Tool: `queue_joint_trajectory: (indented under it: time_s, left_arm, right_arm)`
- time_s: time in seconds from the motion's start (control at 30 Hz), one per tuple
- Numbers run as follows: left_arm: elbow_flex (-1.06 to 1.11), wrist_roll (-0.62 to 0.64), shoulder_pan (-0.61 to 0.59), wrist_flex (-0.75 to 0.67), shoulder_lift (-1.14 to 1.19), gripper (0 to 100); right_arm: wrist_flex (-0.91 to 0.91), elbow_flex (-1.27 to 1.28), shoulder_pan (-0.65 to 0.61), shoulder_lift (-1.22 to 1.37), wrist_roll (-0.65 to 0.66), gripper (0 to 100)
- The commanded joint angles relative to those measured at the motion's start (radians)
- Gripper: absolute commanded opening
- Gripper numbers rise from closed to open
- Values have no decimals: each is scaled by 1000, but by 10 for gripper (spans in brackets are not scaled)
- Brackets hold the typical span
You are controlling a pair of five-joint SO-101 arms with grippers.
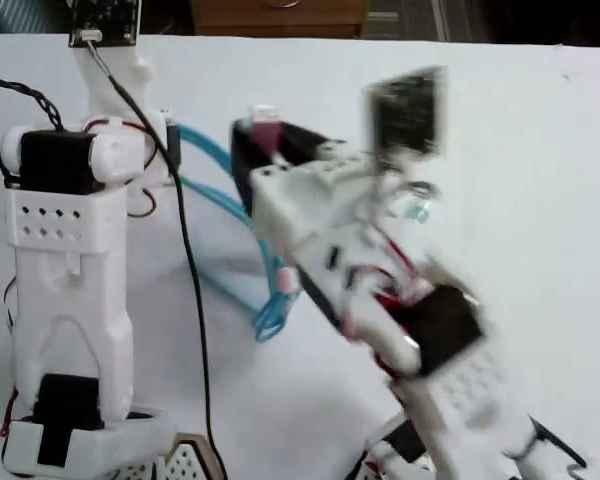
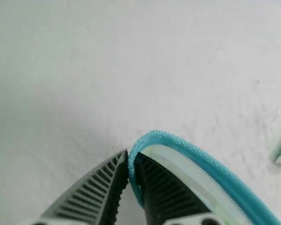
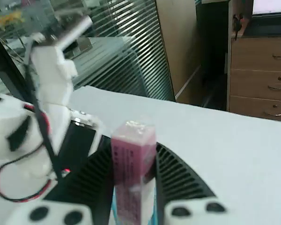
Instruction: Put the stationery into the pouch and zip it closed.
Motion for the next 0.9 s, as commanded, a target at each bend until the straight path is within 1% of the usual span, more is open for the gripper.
queue_joint_trajectory:
  time_s: [0.0, 0.07, 0.17, 0.47, 0.57, 0.63, 0.77, 0.8, 0.87]
  left_arm:
    - [5, 2, 4, 21, 4, 23]
    - [5, 2, 4, 21, 4, 23]
    - [5, 2, 4, 21, 4, 23]
    - [5, 2, 5, 21, 4, 23]
    - [5, 2, 5, 21, 4, 23]
    - [5, 2, 5, 21, 4, 23]
    - [5, 0, 5, 21, 4, 23]
    - [5, 0, 5, 21, 4, 23]
    - [5, 0, 5, 21, 4, 23]
  right_arm:
    - [-211, 120, -16, 10, 18, 19]
    - [-274, 178, -16, 12, 18, 19]
    - [-305, 247, -16, 12, 18, 19]
    - [-300, 302, -16, 12, 18, 19]
    - [-260, 307, -24, 4, 18, 25]
    - [-222, 305, -41, 1, 18, 79]
    - [-160, 304, -62, 1, 14, 276]
    - [-154, 304, -68, 1, 15, 303]
    - [-153, 304, -71, -4, 15, 311]
